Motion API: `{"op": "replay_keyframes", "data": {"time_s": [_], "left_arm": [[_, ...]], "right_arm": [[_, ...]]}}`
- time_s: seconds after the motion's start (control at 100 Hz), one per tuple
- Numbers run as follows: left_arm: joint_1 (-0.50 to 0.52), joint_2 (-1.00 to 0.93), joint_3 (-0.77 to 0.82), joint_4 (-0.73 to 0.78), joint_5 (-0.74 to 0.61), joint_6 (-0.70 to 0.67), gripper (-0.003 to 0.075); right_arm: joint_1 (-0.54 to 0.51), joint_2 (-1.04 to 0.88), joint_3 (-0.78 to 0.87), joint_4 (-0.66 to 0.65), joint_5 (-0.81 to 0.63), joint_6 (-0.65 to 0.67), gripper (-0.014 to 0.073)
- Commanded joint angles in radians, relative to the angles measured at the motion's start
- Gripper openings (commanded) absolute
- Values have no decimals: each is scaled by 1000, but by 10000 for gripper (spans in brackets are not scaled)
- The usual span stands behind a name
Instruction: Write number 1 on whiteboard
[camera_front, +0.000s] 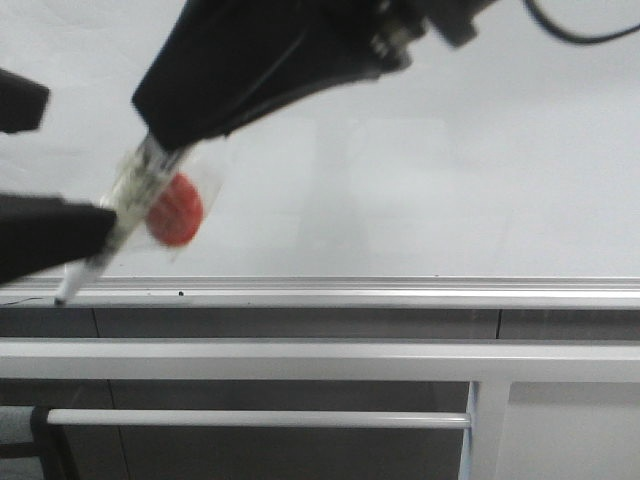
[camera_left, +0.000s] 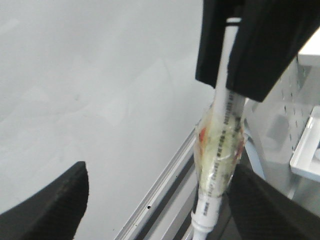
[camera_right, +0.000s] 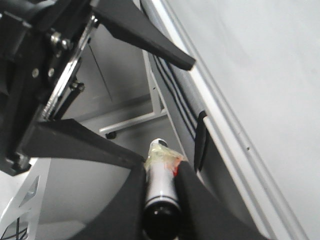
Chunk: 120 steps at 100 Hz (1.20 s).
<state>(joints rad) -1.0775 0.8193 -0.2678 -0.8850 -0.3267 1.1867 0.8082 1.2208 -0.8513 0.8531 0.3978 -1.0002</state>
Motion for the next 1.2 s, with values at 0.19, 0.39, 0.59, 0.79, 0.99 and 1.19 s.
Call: {"op": "replay_keyframes", "data": {"time_s": [0.19, 0.39, 0.59, 0.79, 0.99, 1.19], "left_arm": [[-3, -148, -30, -147, -16, -2, 487], [-3, -205, -14, -153, -1, -2, 435], [-3, -209, -2, -196, 2, -2, 46], [-3, -209, -2, -208, 0, -2, -20], [-3, -209, -2, -213, -20, -2, -20], [-3, -209, -2, -238, -23, -2, -20]], "right_arm": [[-69, -179, 81, 3, -147, 2, -51], [-82, -341, 174, 3, -173, 2, -51], [-82, -477, 296, 21, -218, 2, -42], [-82, -589, 397, 35, -357, 2, -42], [-82, -603, 454, 38, -362, 2, -43], [-82, -641, 501, 72, -381, 2, -43]]}}
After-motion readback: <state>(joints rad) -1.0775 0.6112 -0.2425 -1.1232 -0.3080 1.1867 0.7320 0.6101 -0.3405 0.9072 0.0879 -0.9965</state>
